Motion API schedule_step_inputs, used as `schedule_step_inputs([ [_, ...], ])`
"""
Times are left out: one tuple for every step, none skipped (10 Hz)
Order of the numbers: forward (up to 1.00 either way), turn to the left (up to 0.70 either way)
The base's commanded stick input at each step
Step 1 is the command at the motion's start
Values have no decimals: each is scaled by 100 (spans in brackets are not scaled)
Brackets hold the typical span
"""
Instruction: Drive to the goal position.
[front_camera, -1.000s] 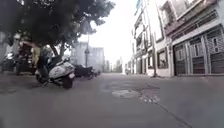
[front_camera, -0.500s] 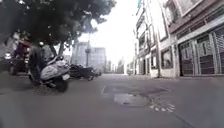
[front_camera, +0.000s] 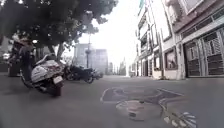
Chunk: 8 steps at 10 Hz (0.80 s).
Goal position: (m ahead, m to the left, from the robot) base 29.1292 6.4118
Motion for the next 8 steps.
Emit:
schedule_step_inputs([
  [100, -40],
  [100, -40],
  [100, -40],
  [100, -40],
  [100, -40],
  [100, 0],
  [100, 0],
  [100, 0],
])
